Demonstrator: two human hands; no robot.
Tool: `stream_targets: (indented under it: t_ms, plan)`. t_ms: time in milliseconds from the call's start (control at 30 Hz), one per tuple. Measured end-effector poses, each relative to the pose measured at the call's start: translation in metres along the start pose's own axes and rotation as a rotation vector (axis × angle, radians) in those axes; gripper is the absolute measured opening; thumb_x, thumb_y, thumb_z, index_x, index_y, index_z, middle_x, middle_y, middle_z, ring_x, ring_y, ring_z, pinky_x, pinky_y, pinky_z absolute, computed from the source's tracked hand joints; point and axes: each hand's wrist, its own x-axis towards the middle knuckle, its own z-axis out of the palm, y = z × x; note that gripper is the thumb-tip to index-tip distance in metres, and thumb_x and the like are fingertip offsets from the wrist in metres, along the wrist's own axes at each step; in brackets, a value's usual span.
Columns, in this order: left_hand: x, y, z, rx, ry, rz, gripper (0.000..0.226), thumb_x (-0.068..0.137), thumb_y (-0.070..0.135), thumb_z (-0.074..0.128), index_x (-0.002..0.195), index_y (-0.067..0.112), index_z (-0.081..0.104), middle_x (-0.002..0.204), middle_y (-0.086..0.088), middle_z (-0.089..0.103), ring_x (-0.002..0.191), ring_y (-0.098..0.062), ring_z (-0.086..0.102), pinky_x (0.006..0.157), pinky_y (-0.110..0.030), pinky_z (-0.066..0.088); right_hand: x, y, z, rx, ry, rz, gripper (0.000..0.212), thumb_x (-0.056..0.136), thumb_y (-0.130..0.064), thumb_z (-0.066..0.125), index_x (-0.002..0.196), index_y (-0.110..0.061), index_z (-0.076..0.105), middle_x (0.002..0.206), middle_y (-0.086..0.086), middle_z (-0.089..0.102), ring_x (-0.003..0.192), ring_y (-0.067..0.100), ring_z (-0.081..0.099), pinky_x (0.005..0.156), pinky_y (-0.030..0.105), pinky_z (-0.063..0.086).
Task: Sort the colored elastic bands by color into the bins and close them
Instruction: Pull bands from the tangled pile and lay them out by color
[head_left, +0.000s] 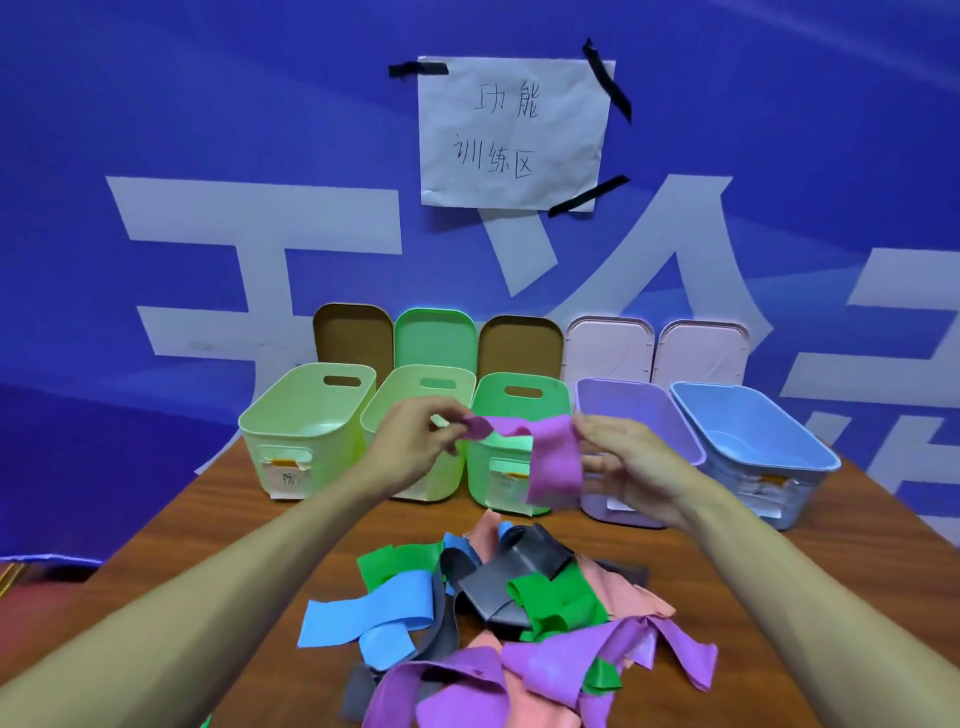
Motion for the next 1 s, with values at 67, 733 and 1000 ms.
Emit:
stream_targets:
  t_ms: [67, 733, 1000]
  plan:
    - [0.004, 0.014, -0.011, -0.050, 0.030, 0.044, 0.015, 0.084, 0.002, 0.065, 0.090, 0.014, 0.072, 0.085, 0.000, 0.072, 0.078, -0.013, 0.068, 0.076, -0.024, 0.052, -0.003, -0.003, 0.007, -0.004, -0.027, 0.076, 0.048, 0.081, -0.052, 0.050, 0.078, -0.005, 0.060, 0.068, 0.008, 0.062, 0.060, 0.021, 0.064, 0.059, 0.029, 0.056]
    - [-0.037, -0.001, -0.101, -0.604, -0.007, -0.184, 0.068, 0.070, 0.000, 0.062, 0.131, 0.022, 0.042, 0.122, -0.009, 0.060, 0.101, -0.025, 0.063, 0.097, -0.042, 0.047, 0.057, -0.039, 0.145, -0.158, 0.001, -0.276, 0.008, 0.089, -0.009, 0.062, 0.086, -0.007, 0.069, 0.076, 0.005, 0.066, 0.069, 0.017, 0.063, 0.064, 0.030, 0.055]
    - [-0.081, -0.052, -0.083, -0.530, -0.343, -0.419, 0.012, 0.090, 0.009, 0.058, 0.098, 0.011, 0.067, 0.093, -0.006, 0.070, 0.083, -0.017, 0.065, 0.080, -0.028, 0.046, 0.070, -0.055, 0.178, 0.236, -0.013, -0.296, 0.012, 0.093, -0.006, 0.054, 0.085, -0.006, 0.063, 0.075, 0.005, 0.065, 0.061, 0.012, 0.062, 0.057, 0.021, 0.055]
